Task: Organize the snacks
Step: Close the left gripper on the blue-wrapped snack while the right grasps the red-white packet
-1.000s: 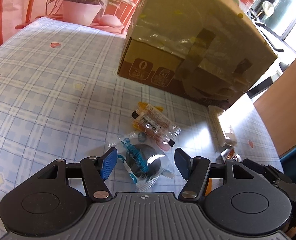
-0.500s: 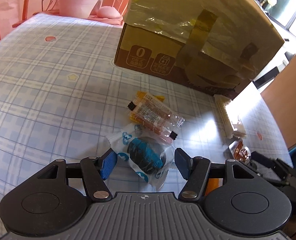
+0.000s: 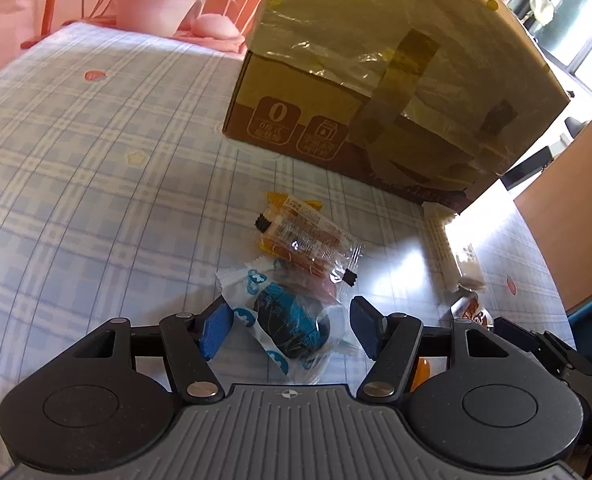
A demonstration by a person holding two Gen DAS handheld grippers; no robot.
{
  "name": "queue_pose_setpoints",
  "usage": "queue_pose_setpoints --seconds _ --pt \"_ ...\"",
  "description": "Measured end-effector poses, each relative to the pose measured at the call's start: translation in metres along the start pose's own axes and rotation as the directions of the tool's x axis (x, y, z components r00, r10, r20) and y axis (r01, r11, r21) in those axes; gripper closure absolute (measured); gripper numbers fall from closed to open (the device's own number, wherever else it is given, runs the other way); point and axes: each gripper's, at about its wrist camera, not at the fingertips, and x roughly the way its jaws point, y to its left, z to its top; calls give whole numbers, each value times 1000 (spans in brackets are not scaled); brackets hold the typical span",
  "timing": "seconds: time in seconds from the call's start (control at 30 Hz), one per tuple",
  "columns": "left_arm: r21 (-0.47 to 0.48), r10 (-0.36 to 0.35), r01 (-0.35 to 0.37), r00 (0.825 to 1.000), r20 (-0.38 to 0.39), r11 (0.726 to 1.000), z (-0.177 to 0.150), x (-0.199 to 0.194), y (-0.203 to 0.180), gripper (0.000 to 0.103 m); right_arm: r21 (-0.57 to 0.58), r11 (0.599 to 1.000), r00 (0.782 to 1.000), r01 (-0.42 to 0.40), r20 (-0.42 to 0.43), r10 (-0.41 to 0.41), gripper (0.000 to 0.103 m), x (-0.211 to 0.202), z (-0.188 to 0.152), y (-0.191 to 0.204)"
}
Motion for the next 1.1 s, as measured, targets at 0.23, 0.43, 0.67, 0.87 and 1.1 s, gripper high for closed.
queue_pose_setpoints --seconds 0.23,0.43,0.67,0.87,1.1 --pt "27 -16 15 999 27 1000 -4 -2 4 53 1 1000 1000 -1 -1 1 26 1 0 0" --pt "37 5 -7 998 64 999 -5 -12 5 56 -6 1000 1000 -2 -3 2 25 1 0 0" --pt "42 -2 -2 994 108 999 -3 -25 3 57 -54 998 999 19 -29 -20 24 5 3 6" --pt "35 -3 -2 988 157 999 -1 -41 7 57 -74 997 999 30 -41 -33 41 6 5 7" --pt "28 -17 12 984 179 1000 -1 -47 9 56 -26 999 999 39 -16 -39 72 -5 6 4"
